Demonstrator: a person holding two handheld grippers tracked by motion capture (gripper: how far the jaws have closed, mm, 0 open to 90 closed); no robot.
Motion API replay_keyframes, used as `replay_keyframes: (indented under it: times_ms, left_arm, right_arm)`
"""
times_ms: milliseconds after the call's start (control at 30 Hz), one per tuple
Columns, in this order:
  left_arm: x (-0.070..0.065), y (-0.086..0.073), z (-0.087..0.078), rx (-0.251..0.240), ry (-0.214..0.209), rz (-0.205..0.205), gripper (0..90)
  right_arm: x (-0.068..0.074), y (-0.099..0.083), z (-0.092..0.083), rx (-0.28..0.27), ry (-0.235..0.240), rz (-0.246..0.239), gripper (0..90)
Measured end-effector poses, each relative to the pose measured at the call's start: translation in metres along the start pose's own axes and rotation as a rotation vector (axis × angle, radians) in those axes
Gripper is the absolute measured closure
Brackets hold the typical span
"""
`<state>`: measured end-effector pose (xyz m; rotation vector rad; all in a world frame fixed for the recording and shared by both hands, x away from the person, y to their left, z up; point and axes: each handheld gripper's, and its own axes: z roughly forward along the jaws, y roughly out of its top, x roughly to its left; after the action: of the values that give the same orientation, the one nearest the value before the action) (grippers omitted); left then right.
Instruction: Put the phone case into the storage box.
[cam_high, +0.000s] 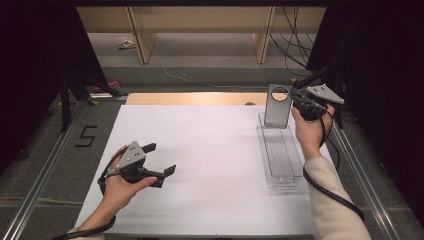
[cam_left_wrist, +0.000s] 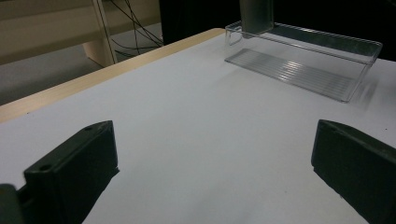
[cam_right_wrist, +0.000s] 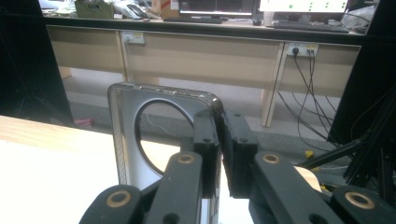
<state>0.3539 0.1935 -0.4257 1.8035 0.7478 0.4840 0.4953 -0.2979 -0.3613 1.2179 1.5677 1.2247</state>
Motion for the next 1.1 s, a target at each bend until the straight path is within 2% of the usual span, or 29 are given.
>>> replay_keyframes:
  times_ms: [1100]
  left_arm:
    - [0.001, 0.000, 0.000, 0.002, 0.001, -0.001, 0.0]
  right_arm:
    - [-0.001, -0.015, 0.016, 0.052, 0.006, -0.009, 85.1]
